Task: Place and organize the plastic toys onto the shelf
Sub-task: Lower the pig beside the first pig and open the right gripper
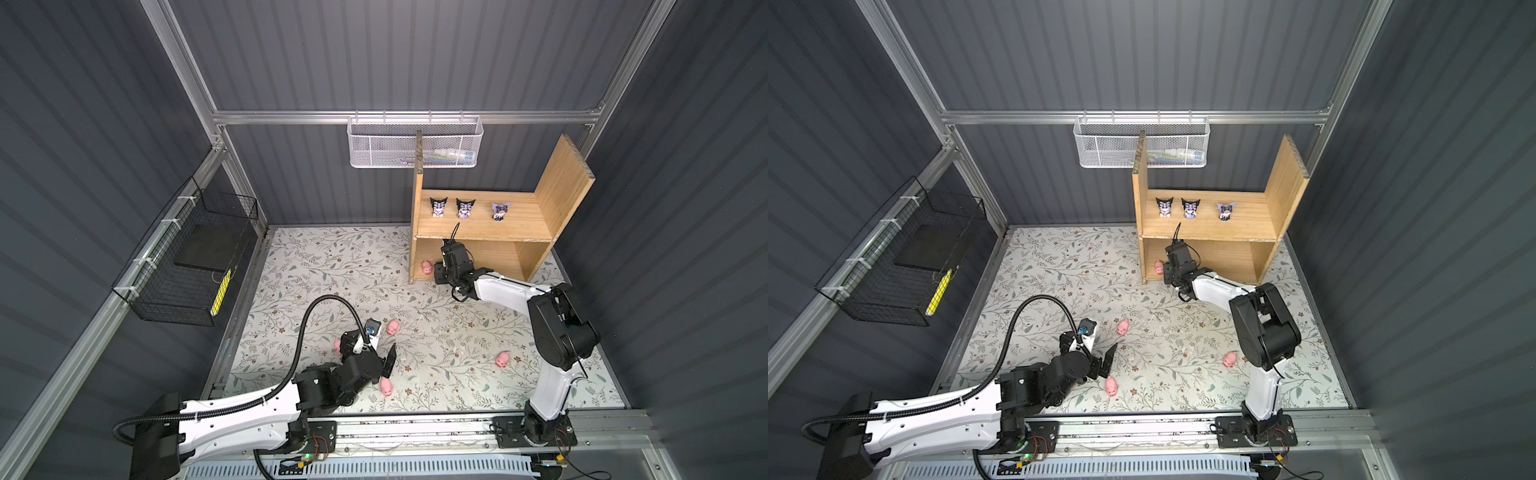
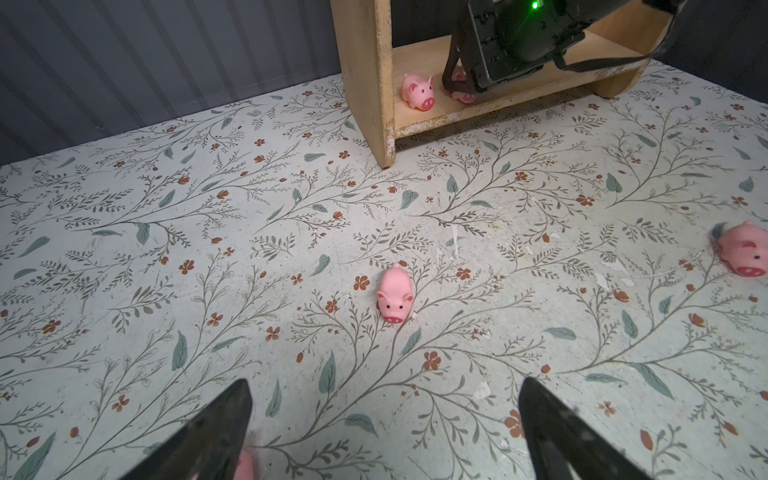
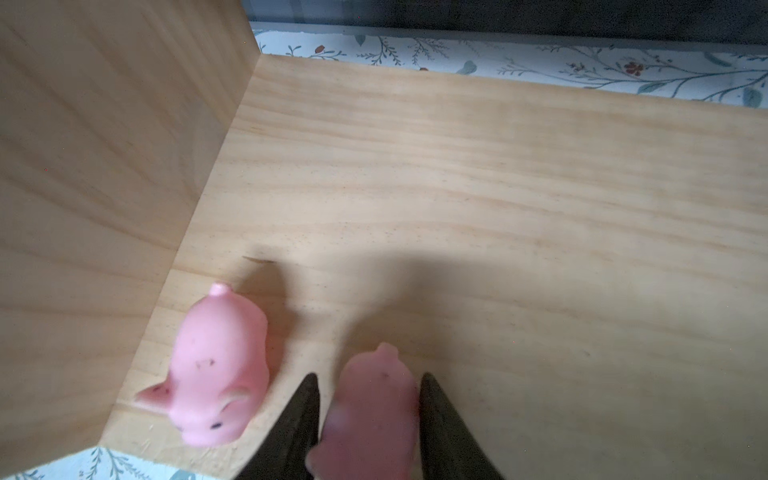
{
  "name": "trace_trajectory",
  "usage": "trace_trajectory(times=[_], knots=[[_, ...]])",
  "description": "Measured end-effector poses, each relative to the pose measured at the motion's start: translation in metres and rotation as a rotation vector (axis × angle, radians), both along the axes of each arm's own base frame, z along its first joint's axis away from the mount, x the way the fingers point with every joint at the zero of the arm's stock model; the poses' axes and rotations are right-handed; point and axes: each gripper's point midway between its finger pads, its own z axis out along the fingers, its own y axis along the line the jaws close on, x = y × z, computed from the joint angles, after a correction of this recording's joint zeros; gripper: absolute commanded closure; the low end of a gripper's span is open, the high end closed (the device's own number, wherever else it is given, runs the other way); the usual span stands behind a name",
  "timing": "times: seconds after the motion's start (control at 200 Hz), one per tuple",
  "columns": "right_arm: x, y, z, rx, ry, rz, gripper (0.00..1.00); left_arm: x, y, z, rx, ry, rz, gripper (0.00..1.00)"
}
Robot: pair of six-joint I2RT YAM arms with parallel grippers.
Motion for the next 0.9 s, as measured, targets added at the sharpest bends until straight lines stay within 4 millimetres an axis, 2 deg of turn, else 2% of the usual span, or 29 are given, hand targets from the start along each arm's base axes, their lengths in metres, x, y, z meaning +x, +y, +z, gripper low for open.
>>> trace_trajectory(times=[0.285,0.705,0.901], knots=[[0.0012,0.0014,-0.0038,0.003,0.015,0.006,0.63,0.0007,-0.0003,-0.0031,0.015,0.001,0.002,0.0],[0.0004,-0.0003,-0.0037,0.004,0.027,-0.001,0.51,0.0004,0.0016,0.0,0.0,-0.004,0.005,0.0],[-0.0043,-0.002,0.0053,0.017,0.019,-0.003,0.47,-0.0005,0.004,-0.004,0.012,0.007,0.009,0.0]])
